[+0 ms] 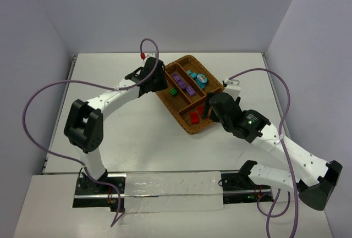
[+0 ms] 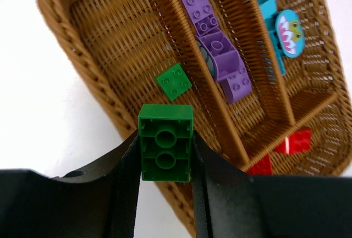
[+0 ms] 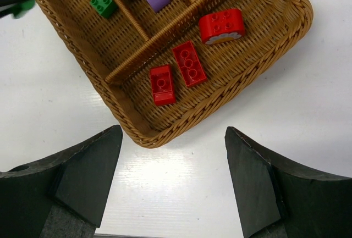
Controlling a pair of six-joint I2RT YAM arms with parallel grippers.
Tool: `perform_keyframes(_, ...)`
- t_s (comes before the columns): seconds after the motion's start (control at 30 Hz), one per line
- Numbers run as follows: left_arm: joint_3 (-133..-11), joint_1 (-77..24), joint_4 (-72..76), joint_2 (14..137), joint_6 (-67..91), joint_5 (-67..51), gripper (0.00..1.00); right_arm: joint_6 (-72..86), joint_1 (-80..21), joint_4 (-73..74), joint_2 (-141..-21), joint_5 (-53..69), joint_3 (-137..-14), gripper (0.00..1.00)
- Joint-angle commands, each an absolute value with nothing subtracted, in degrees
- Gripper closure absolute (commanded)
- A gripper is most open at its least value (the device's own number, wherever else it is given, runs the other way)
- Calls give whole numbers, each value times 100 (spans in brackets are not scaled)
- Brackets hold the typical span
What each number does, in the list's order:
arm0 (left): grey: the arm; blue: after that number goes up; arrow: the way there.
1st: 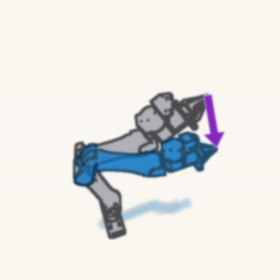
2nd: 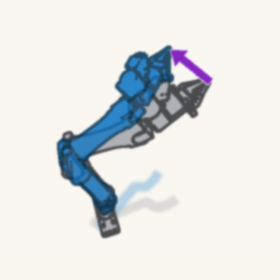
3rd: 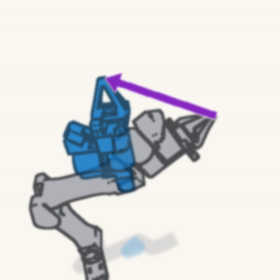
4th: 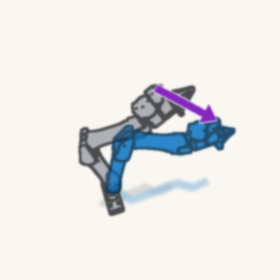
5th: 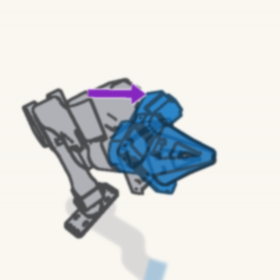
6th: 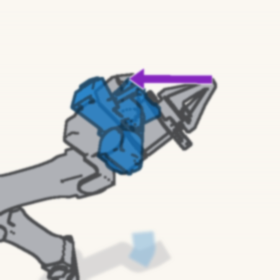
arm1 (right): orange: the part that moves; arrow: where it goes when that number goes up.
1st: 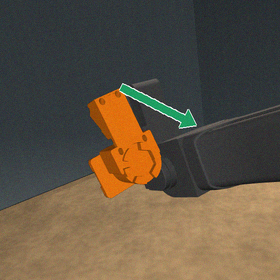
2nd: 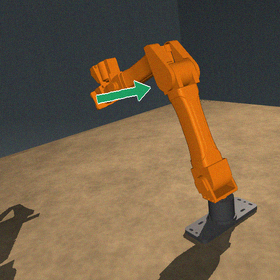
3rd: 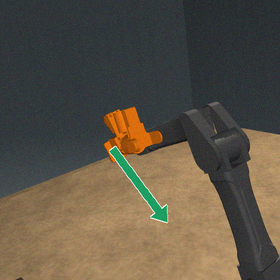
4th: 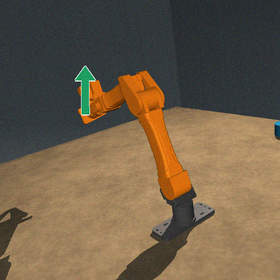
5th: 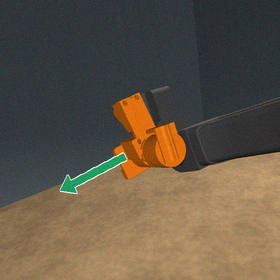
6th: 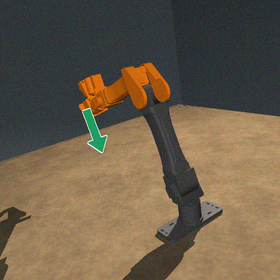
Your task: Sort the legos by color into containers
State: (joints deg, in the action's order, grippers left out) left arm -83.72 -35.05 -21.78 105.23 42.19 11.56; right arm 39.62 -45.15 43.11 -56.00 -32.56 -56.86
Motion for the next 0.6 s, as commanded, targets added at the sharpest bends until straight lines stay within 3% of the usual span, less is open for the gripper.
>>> perform_keyframes(0.0, -8777, -3516, -1969, 10857, 4221, 1081, 79, 4096, -4570, 4397, -5441, -3521, -5730, 17)
perform_keyframes(0.07, -8809, -3516, -2004, 11009, 4228, 1156, 65, 4118, -4578, 4428, -5415, -3558, -5730, 17)
perform_keyframes(0.17, -8734, -3516, -1808, 11107, 4228, 1132, 27, 4131, -4570, 4435, -5368, -3560, -5707, 17)
perform_keyframes(0.27, -8784, -3516, -1753, 11167, 4251, 1091, 10, 4155, -4578, 4462, -5361, -3568, -5720, 17)
perform_keyframes(0.37, -8797, -3516, -1693, 11075, 4198, 1090, 5, 4157, -4571, 4489, -5361, -3584, -5722, 16)
perform_keyframes(0.57, -8927, -3516, -1992, 10577, 3894, 1470, 5, 4212, -4570, 4479, -5361, -3702, -5722, 8)
